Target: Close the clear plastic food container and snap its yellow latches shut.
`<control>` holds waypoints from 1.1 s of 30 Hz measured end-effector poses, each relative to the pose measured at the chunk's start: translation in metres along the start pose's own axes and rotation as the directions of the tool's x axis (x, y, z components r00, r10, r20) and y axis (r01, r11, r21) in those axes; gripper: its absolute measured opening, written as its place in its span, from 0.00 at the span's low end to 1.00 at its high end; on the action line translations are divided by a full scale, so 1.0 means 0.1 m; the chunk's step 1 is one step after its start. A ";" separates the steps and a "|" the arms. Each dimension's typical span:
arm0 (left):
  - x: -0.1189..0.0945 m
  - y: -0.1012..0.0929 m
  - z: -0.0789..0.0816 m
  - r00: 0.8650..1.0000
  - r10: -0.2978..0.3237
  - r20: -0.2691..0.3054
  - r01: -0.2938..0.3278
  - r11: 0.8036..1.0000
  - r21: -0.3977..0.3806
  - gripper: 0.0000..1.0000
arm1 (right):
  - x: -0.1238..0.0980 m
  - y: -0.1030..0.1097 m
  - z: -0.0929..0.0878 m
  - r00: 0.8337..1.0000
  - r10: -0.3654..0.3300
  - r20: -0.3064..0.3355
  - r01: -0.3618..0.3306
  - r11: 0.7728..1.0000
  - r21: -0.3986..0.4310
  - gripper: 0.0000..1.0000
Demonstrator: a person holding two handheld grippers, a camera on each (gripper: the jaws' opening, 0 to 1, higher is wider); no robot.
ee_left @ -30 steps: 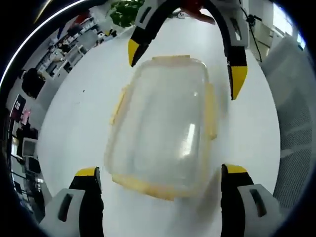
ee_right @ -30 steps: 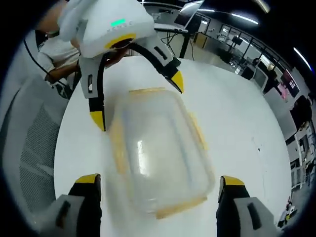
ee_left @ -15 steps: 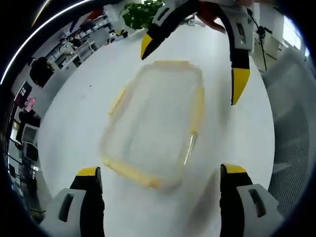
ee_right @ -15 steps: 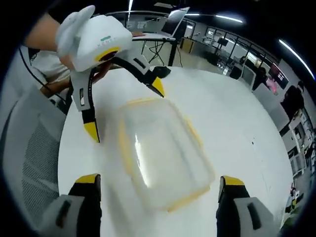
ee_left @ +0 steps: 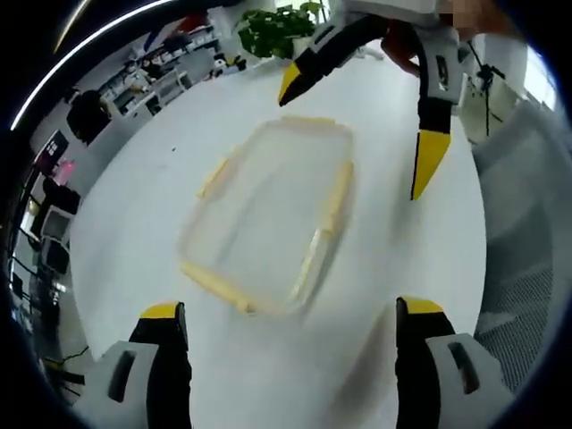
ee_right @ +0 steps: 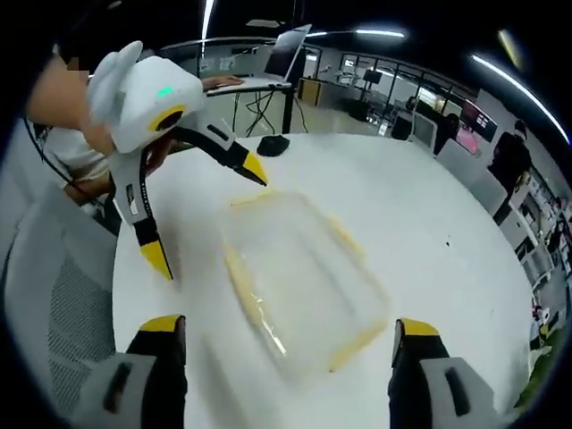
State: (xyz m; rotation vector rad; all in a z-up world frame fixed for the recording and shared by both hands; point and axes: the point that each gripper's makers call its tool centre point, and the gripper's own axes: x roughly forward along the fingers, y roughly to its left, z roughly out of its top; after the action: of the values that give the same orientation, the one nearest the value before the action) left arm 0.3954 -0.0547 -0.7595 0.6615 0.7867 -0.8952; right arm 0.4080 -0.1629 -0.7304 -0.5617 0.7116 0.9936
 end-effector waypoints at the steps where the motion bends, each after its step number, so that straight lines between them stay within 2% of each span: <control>1: -0.01 -0.01 0.00 1.000 0.001 0.007 -0.001 1.000 -0.013 0.94 | -0.01 0.00 0.00 1.000 -0.006 0.004 0.006 1.000 0.008 0.95; 8: -0.10 -0.07 -0.10 1.000 0.010 0.025 -0.009 0.999 -0.042 0.92 | -0.09 0.07 0.00 0.998 -0.025 0.055 0.021 0.997 0.081 0.94; 16: -0.19 -0.14 -0.15 0.997 0.015 0.079 -0.005 0.992 -0.126 0.92 | -0.14 0.21 -0.08 0.996 -0.030 0.089 0.016 0.989 0.146 0.93; 18: -0.18 -0.18 -0.16 0.996 0.002 0.091 0.013 0.987 -0.163 0.92 | -0.15 0.25 -0.10 0.996 -0.019 0.091 0.003 0.985 0.174 0.92; 23: -0.22 -0.24 -0.17 0.994 0.012 0.110 0.010 0.980 -0.197 0.92 | -0.21 0.31 -0.09 0.992 -0.037 0.123 0.014 0.982 0.186 0.93; 30: -0.25 -0.37 -0.19 0.991 0.031 0.134 -0.004 0.981 -0.196 0.90 | -0.29 0.40 -0.09 0.985 -0.060 0.160 0.033 0.986 0.163 0.91; 33: -0.26 -0.41 -0.20 0.988 0.036 0.149 -0.003 0.977 -0.215 0.90 | -0.33 0.39 -0.11 0.981 -0.075 0.179 0.040 0.980 0.193 0.91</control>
State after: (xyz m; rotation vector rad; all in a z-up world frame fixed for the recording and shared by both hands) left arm 0.3431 -0.0472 -0.7564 0.4056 0.7261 -0.8186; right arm 0.3586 -0.1715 -0.7171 -0.3175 0.6116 0.9001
